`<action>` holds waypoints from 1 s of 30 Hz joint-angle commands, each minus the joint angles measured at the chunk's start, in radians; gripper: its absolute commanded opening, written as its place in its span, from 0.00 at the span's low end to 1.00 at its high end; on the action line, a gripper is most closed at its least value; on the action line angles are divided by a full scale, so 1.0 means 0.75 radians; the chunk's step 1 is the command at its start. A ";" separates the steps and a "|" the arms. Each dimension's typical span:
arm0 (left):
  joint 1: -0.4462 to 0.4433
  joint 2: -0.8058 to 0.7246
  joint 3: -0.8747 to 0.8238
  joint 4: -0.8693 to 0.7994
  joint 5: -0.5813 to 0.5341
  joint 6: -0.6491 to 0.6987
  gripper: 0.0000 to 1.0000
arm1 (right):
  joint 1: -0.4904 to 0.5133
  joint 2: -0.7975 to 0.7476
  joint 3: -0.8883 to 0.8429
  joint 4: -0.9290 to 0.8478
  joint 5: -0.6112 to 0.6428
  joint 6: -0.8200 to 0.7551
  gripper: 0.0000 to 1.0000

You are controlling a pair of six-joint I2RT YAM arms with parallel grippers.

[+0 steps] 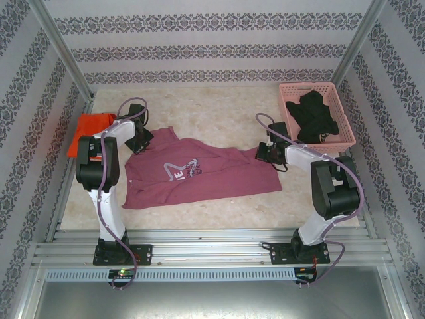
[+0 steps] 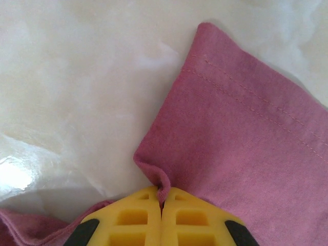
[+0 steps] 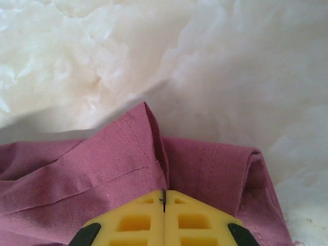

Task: Fold and stack the t-shirts

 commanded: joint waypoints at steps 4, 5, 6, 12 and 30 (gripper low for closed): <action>0.017 -0.040 -0.021 0.019 0.003 0.005 0.00 | 0.006 -0.014 0.035 0.054 0.068 -0.025 0.00; 0.016 -0.040 -0.023 0.019 0.003 0.008 0.00 | 0.006 -0.017 0.037 0.073 0.077 -0.021 0.00; 0.016 -0.041 -0.024 0.016 0.001 0.008 0.00 | 0.007 -0.021 0.041 0.095 0.085 -0.019 0.00; 0.016 -0.046 -0.020 0.012 -0.006 0.011 0.00 | 0.002 -0.008 0.097 0.169 0.144 -0.039 0.00; 0.032 0.028 0.132 -0.040 -0.033 0.032 0.00 | -0.080 0.343 0.429 0.262 0.157 -0.070 0.00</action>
